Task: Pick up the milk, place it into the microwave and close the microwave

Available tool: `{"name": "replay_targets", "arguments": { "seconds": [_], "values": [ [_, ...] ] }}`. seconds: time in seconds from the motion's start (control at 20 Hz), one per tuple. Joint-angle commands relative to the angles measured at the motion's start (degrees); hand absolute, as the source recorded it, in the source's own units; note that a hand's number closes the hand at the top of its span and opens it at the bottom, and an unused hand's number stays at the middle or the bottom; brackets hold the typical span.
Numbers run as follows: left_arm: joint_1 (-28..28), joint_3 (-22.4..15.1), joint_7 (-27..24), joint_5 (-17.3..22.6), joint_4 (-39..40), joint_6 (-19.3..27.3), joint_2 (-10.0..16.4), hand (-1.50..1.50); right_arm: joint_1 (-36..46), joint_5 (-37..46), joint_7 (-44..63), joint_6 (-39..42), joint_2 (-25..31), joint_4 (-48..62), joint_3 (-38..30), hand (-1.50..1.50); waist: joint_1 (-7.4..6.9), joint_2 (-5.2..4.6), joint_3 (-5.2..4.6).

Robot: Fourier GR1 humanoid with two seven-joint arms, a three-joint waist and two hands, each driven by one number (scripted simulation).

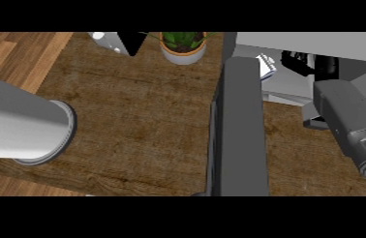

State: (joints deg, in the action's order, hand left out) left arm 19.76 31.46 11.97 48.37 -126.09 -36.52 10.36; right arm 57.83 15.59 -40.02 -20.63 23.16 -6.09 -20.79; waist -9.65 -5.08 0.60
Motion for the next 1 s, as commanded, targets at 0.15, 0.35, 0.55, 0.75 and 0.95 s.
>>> {"name": "replay_targets", "arguments": {
  "seconds": [0.15, 0.35, 0.55, 0.75, 0.95],
  "values": [
    [-1.16, -0.38, 0.08, -0.62, 1.12, -0.31, 0.44, -1.5, 0.71, -0.15, 0.59, -0.16, 2.0, 0.2, -0.52, 1.5, -0.92, -0.6, 0.05],
    [-1.89, -0.04, -0.22, -1.61, 0.79, 0.2, 0.3, -1.5, 1.14, -0.12, 1.01, 0.27, 2.8, 0.42, -0.65, 1.5, -1.43, -0.68, 0.12],
    [-3.31, 0.37, -0.27, -2.85, 1.86, -0.18, 1.56, -1.5, 2.03, -0.22, 1.62, -1.01, 2.33, 0.46, -0.9, 1.5, -1.98, -1.19, 0.09],
    [-4.18, 0.41, 0.27, -3.53, 1.73, 0.16, 2.55, -1.5, 1.97, -0.16, 0.77, -0.35, 2.85, 0.28, -0.95, 1.5, -1.72, -1.22, 0.23],
    [-4.35, -0.18, 0.04, -4.13, 2.88, -0.53, 2.16, -1.5, 0.0, 4.43, 3.52, -10.0, 5.89, 1.7, 2.88, 1.5, -2.21, -2.05, -0.45]
  ]
}}
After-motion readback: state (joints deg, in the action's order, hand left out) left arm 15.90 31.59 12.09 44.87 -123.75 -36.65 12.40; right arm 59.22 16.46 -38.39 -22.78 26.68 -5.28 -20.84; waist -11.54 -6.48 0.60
